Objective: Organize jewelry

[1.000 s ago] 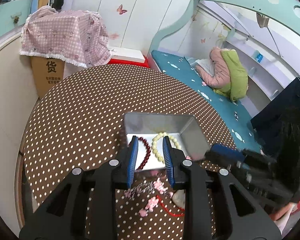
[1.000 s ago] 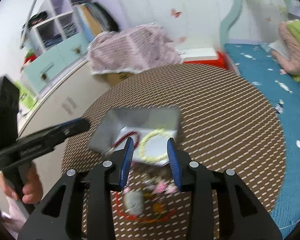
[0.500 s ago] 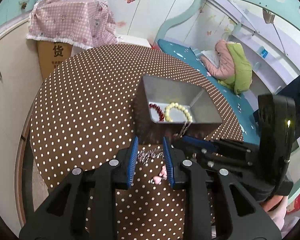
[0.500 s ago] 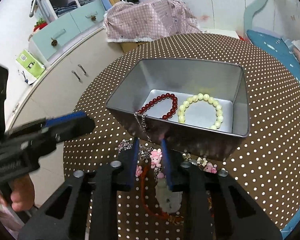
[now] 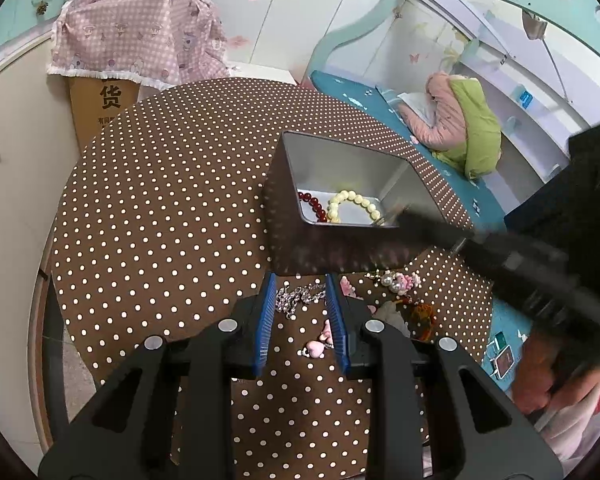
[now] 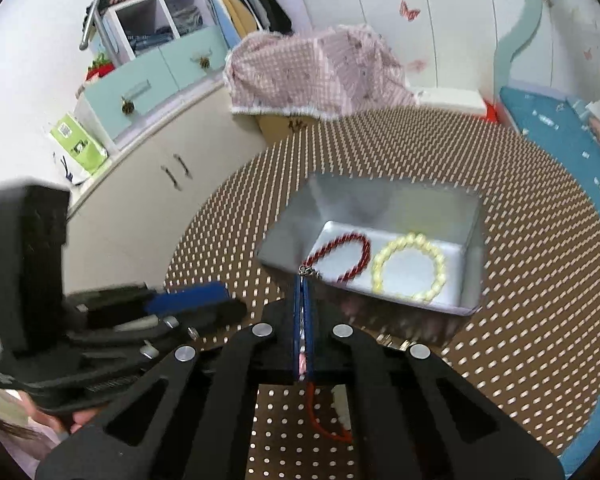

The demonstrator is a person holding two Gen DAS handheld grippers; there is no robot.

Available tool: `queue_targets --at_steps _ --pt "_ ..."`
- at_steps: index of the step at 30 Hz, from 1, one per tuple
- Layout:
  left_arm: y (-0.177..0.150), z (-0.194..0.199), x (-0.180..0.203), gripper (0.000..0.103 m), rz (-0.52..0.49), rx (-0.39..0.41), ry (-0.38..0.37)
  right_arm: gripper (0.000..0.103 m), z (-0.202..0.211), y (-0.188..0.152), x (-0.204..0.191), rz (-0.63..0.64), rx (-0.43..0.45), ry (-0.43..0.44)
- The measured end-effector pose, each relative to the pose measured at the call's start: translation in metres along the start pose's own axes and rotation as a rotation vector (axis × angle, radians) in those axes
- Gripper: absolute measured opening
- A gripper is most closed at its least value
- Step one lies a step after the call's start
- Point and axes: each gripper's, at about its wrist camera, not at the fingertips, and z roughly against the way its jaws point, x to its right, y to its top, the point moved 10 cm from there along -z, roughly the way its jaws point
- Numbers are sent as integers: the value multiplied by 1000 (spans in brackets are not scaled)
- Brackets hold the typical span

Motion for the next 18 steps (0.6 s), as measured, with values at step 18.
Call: queue_targets --at_steps 18 --pt "-22 -22 1 26 -58 -70 56 40 18 -6 24 14 32 -121"
